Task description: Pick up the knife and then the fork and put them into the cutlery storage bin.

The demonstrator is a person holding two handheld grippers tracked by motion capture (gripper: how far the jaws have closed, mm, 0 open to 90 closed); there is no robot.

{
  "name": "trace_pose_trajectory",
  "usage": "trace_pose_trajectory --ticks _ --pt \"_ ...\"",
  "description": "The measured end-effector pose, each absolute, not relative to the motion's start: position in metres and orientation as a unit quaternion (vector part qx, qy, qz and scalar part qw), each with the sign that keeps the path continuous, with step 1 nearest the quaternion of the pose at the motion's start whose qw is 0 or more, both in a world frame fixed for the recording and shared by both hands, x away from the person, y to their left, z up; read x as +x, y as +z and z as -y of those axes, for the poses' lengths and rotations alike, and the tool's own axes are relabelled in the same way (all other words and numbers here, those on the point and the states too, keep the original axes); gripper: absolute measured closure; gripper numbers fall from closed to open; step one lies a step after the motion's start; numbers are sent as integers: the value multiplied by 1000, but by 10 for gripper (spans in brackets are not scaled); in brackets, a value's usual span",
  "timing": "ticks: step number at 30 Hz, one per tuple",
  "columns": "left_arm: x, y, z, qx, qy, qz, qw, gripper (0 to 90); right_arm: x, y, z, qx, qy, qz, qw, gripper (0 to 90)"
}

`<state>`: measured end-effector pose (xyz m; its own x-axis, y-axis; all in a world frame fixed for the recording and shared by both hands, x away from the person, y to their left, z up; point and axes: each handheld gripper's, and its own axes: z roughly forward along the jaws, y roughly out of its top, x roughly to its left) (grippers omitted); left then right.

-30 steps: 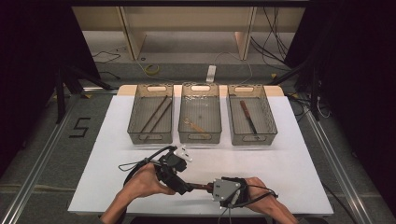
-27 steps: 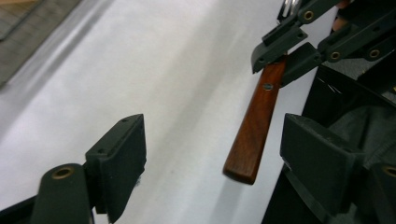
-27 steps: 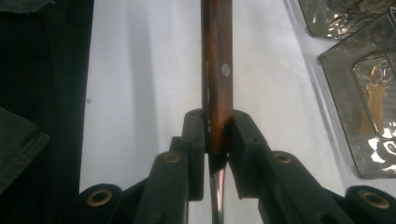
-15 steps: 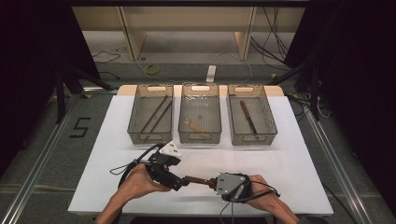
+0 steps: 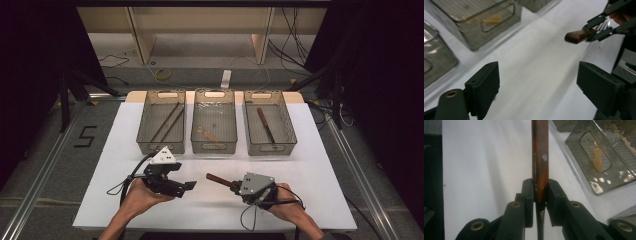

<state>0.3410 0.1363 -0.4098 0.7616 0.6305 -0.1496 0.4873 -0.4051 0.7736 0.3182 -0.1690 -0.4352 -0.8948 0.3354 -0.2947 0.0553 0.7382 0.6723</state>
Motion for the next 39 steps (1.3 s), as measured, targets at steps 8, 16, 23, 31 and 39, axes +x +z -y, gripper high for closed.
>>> trace_pose_trajectory --ticks 8,16,23,31,39 --pt "341 -413 -155 811 97 -358 452 179 327 -430 181 152 365 -897 196 778" --pt "339 -415 -164 800 117 -365 461 168 338 -425 193 203 378 -884 184 778" --pt "337 -415 -169 794 122 -370 467 167 349 -421 203 239 385 -873 181 778" --pt "335 -415 -169 792 126 -368 470 158 365 -414 217 284 392 -857 177 777" --pt "333 -415 -173 786 129 -373 475 155 384 -404 231 323 401 -839 176 777"
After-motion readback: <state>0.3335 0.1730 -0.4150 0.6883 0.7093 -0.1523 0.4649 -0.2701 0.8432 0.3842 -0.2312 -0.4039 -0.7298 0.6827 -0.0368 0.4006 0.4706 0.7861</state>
